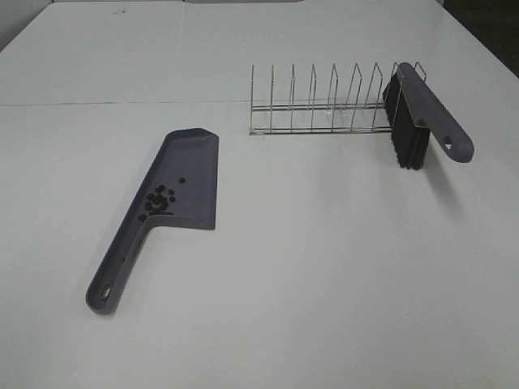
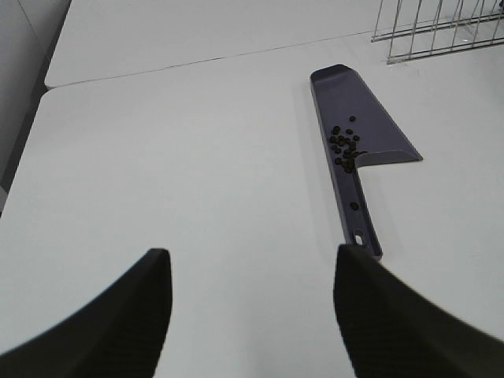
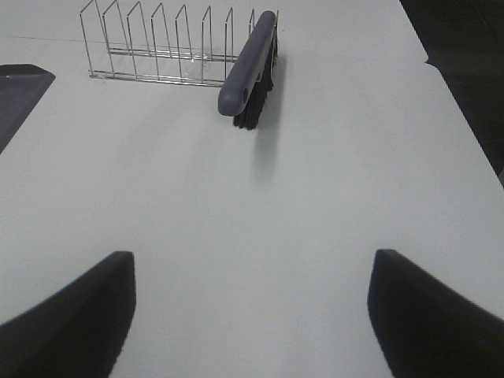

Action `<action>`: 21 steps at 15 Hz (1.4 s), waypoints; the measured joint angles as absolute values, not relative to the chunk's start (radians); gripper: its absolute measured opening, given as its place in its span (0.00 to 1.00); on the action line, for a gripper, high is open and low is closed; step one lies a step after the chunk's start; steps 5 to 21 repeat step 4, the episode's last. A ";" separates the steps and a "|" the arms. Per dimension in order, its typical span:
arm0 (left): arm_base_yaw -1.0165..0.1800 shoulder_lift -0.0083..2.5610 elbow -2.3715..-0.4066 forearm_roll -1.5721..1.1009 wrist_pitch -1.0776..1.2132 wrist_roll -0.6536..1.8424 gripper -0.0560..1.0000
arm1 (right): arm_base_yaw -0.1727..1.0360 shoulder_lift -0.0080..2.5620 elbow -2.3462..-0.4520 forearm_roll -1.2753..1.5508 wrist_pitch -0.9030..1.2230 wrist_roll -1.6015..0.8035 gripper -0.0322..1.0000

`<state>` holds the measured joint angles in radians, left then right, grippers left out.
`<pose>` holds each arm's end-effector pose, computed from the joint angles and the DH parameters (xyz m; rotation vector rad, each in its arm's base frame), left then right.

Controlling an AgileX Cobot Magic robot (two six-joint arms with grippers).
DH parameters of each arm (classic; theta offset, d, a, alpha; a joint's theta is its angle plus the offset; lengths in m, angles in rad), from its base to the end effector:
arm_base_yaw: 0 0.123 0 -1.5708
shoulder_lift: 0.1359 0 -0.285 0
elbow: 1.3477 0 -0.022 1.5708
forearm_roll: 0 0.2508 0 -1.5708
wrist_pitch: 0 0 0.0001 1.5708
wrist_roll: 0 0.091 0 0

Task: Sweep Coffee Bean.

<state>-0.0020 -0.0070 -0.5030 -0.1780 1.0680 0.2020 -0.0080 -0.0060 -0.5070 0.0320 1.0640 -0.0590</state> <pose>-0.0073 -0.0141 0.2785 0.2167 2.0183 -0.0869 -0.0067 0.0026 0.2790 -0.0537 2.0335 -0.0039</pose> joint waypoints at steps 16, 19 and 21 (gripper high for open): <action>-0.002 -0.007 -0.503 -0.178 1.068 0.202 0.58 | -0.008 -0.006 -0.507 0.032 1.063 -0.059 0.69; -0.002 -0.007 -0.503 -0.178 1.068 0.202 0.58 | -0.008 -0.006 -0.507 0.032 1.063 -0.059 0.69; -0.002 -0.007 -0.503 -0.178 1.068 0.202 0.58 | -0.008 -0.006 -0.507 0.032 1.063 -0.059 0.69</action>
